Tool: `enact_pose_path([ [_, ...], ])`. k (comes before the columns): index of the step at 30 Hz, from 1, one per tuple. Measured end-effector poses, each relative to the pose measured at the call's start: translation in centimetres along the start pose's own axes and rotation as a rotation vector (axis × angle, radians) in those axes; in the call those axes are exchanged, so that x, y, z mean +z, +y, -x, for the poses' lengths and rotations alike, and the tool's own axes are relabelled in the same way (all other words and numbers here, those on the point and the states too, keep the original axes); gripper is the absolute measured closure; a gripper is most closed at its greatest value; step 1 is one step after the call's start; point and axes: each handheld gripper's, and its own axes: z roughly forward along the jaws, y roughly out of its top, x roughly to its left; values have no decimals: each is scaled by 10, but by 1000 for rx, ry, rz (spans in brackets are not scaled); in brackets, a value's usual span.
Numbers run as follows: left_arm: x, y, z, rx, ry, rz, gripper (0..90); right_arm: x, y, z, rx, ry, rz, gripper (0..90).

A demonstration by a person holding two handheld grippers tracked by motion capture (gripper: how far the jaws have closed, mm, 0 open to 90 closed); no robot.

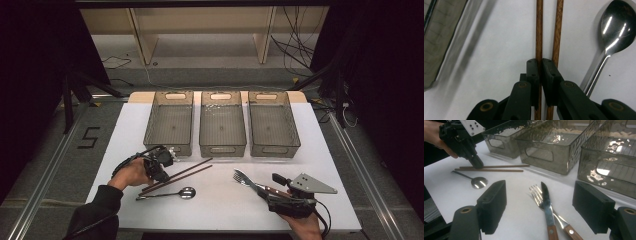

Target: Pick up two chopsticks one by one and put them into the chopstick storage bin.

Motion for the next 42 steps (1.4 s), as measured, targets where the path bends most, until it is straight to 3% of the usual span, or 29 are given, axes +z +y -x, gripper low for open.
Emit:
enact_pose_path([
  [6,-5,-1,5,47,17,-2,840,0,0,0,0,-1,0,281],
  [8,-6,-1,7,34,20,12,841,0,0,0,0,0,0,281],
  [9,-8,-2,7,48,20,3,841,1,0,0,0,-1,-1,281],
  [11,-14,-3,10,53,40,30,841,0,0,0,0,-1,-1,282],
  [12,-18,-3,10,72,52,25,841,0,0,0,0,-1,0,281],
  [15,-24,-3,12,78,68,34,841,0,0,0,2,-1,-1,281],
  [25,-57,-7,23,85,88,137,840,1,0,0,1,-1,-1,281],
  [28,-66,-8,21,55,86,178,841,1,0,0,1,-1,-1,281],
  [33,-77,-7,13,-26,94,265,840,0,0,0,1,-1,0,281],
  [34,-81,-6,10,-57,87,295,840,0,0,0,1,-1,0,281],
  [35,-81,-6,10,-57,87,295,840,0,0,0,1,-1,0,281],
  [42,-94,0,-5,-155,113,353,840,0,0,0,2,1,1,281],
])
